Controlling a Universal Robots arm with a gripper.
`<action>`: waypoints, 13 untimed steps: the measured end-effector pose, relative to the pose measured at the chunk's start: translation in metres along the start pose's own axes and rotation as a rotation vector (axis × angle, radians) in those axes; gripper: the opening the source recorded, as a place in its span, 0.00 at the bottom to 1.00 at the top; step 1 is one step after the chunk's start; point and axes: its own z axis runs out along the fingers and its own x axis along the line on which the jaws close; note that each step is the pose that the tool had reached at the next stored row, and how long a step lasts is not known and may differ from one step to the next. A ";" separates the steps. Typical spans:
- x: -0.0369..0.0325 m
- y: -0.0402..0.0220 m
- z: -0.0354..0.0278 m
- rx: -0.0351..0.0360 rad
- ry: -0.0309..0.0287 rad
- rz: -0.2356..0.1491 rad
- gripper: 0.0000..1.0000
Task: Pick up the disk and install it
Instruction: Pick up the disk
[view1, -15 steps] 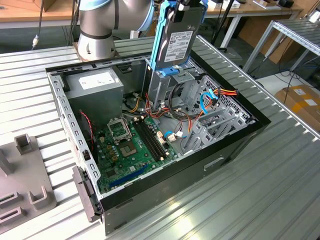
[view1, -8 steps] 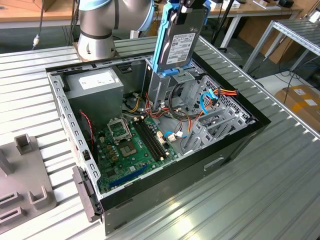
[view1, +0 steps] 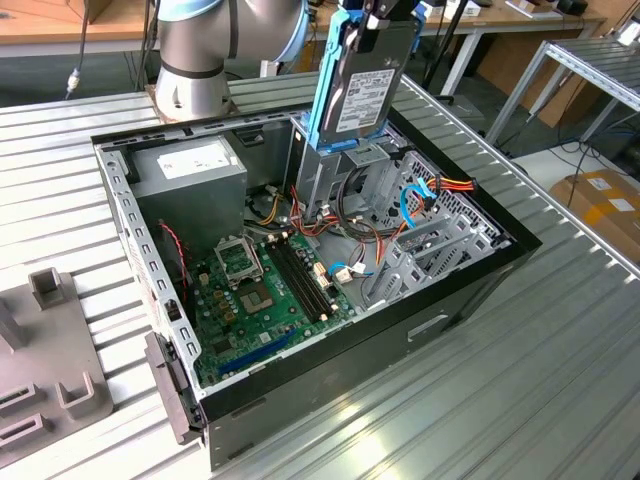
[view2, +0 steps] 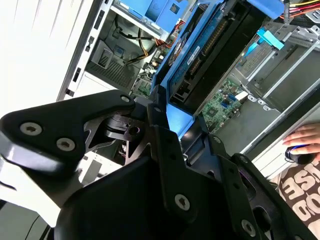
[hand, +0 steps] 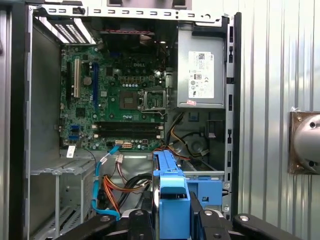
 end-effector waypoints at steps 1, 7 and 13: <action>0.0015 -0.0001 0.0000 0.0000 0.0000 0.000 0.37; 0.0108 -0.0005 -0.0003 0.0000 0.0000 0.000 0.37; 0.0226 -0.0009 -0.0005 0.0000 -0.0001 0.000 0.37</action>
